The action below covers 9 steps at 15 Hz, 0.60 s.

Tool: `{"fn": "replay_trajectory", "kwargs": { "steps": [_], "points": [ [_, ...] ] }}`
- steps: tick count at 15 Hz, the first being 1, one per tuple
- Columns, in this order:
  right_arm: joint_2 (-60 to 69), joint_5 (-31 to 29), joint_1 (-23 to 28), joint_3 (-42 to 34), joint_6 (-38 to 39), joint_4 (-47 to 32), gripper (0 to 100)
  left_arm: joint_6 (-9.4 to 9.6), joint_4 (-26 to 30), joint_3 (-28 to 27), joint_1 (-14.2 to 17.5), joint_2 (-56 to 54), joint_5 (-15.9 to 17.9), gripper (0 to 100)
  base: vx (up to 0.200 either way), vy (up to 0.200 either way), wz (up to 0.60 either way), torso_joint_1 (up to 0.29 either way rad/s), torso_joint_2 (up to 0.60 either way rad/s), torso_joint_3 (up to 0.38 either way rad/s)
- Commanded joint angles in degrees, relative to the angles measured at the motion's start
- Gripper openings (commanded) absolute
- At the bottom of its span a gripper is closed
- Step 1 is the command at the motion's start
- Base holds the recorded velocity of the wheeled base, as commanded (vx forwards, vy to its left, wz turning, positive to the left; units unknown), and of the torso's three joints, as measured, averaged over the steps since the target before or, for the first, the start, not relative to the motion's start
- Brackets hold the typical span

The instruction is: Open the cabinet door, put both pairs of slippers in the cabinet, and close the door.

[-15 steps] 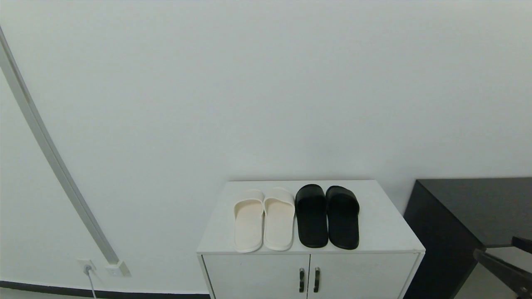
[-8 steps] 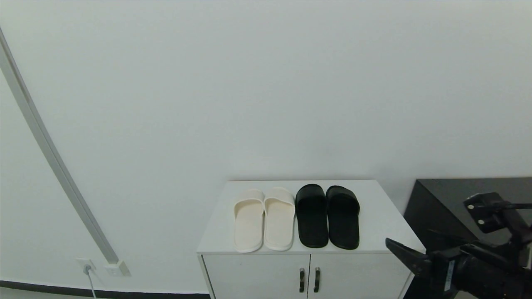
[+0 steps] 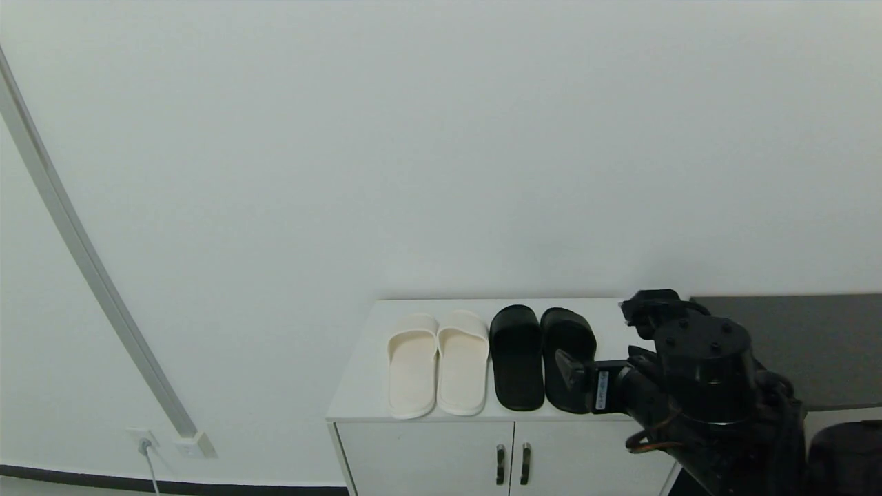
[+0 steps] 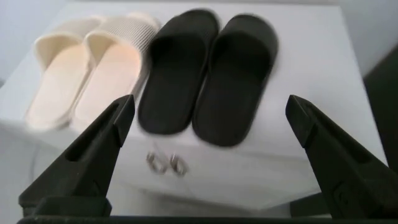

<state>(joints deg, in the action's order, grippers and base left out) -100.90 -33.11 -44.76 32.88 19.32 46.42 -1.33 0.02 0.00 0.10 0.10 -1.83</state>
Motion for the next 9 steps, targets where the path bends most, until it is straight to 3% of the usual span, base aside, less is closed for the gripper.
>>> {"fn": "replay_trajectory", "kwargs": {
  "steps": [1,5,9],
  "points": [
    [-6.76,-1.26,-0.15,3.60,-0.07,0.25,100,0.01,-0.02,0.00,-0.01,-0.01,-0.02,0,0.000,0.000,0.00,0.000,0.00,0.000],
    [-12.57,-4.77,0.03,7.99,0.19,0.42,100,-0.08,-0.02,0.00,-0.01,-0.01,-0.11,0,0.000,0.000,0.00,0.000,0.00,0.000],
    [-19.33,-6.00,0.82,10.01,-1.83,6.40,100,-0.08,0.06,0.00,-0.01,-0.01,-0.11,0,0.000,0.000,0.00,0.000,0.00,0.000]
  ]
}}
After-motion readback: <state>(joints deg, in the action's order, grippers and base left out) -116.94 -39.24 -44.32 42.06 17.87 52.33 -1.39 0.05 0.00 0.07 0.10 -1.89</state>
